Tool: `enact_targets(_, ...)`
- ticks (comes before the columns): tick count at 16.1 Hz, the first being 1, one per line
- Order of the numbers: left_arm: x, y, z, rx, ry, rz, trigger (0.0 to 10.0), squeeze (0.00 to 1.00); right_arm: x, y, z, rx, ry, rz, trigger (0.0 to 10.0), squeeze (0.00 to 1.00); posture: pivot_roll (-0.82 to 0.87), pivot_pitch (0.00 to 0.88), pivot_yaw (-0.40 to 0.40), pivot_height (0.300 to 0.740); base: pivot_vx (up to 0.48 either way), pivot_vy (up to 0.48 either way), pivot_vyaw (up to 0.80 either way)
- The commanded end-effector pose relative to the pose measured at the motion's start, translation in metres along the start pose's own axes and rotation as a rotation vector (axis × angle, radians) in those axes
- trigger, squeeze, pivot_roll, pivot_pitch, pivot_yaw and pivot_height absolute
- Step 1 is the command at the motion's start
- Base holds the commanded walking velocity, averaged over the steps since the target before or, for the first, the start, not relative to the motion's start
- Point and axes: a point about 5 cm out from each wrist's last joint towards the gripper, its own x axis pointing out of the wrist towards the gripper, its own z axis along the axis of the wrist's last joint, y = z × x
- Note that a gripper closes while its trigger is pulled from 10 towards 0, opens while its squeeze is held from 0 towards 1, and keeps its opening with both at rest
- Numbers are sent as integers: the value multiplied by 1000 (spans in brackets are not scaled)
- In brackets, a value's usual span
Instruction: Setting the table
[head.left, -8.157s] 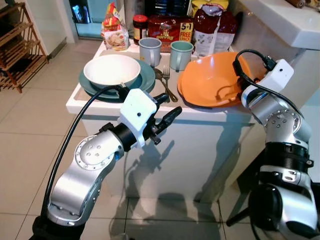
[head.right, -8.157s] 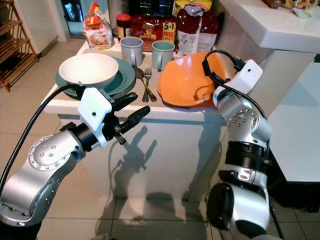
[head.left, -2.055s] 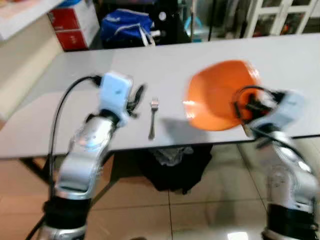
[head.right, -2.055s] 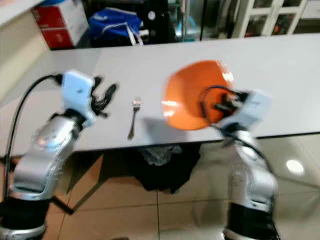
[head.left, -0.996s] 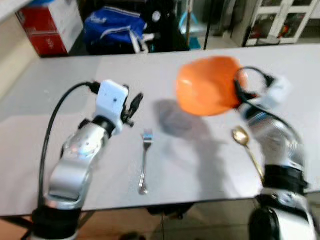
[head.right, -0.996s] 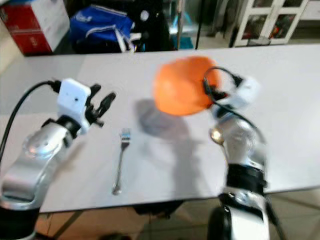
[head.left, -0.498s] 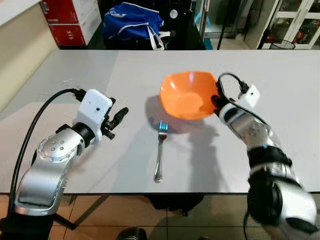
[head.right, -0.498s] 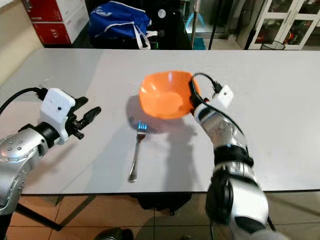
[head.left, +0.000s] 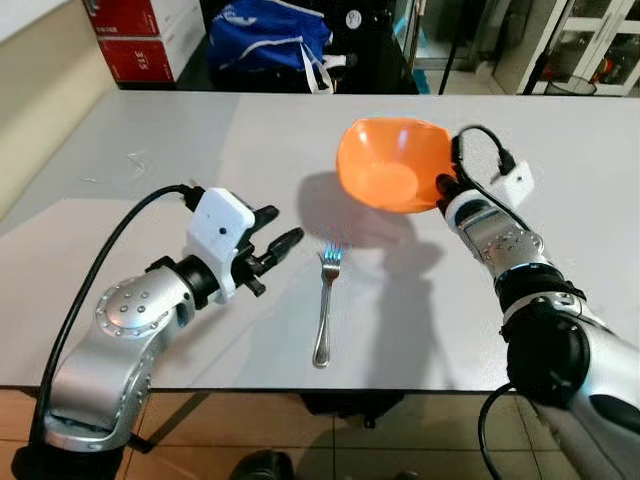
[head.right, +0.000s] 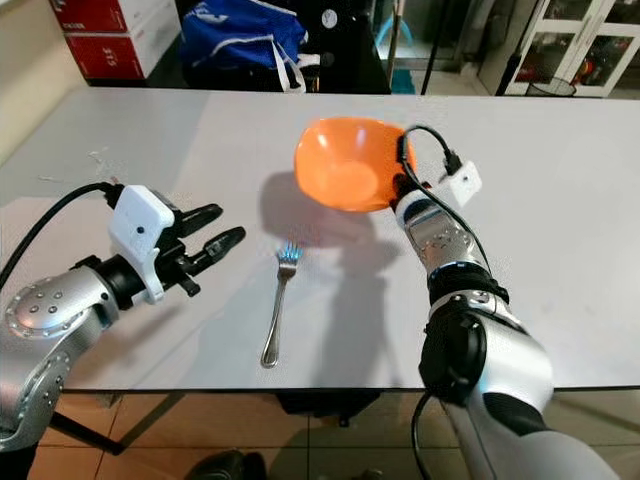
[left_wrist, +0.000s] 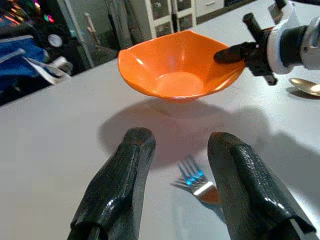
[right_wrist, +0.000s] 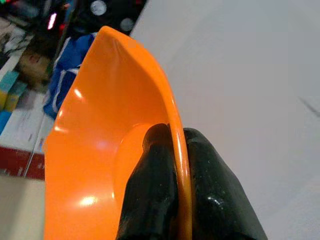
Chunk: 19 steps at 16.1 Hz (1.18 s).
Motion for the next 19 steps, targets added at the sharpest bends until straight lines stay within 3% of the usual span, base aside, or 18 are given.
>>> enact_targets(1,0,-9,3,-10,-7,-41,10000,0,2,11,7,44,-37,18,10000,0,55,104,1,740,0,0,0)
enact_targets(3,0,-13,3,-20,-6,-59,10000,0,2,9,2,70,-24,-2,10000,0,53,114,3,740,0,0,0)
enact_targets(7,-1,-19,2,-35,5,-85,10000,0,4,14,-10,31,21,8,10000,0,51,127,2,740,0,0,0)
enact_targets(12,-2,-28,-1,-36,33,-135,10000,0,5,19,-18,-129,24,1,10000,0,53,130,-1,740,0,0,0)
enact_targets(18,-2,-29,-2,-39,34,-135,10000,0,5,19,-26,-112,36,-37,10000,0,51,128,-3,740,0,0,0)
enact_targets(19,-1,-30,-1,-40,33,-135,10000,0,5,18,-28,-96,44,-39,10000,329,51,129,-4,740,0,0,0)
